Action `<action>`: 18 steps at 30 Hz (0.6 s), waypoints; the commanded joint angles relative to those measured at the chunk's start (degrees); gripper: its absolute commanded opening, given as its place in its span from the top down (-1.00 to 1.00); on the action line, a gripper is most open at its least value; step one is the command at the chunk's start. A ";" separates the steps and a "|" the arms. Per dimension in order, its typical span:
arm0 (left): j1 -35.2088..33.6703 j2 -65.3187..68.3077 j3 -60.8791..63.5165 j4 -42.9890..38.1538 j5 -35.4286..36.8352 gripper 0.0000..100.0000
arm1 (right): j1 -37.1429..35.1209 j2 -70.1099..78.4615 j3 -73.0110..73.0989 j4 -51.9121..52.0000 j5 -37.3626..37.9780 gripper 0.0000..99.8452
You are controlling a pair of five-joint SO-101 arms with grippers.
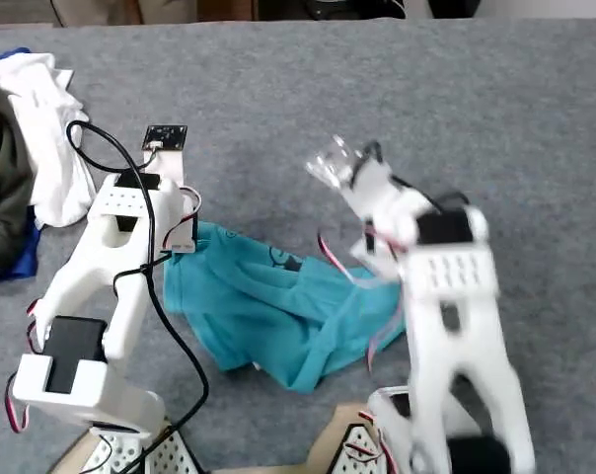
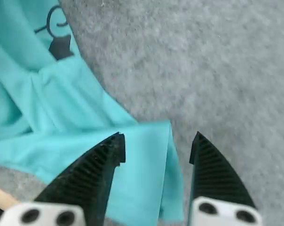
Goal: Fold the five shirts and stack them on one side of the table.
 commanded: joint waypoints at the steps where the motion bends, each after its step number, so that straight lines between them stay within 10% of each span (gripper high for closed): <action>1: -0.35 -0.22 -1.49 -0.44 0.35 0.96 | -0.57 13.67 -10.51 -1.14 -0.79 0.52; 18: -0.35 -0.22 -1.67 -0.62 0.35 0.96 | 12.26 31.96 -19.91 11.52 -0.26 0.80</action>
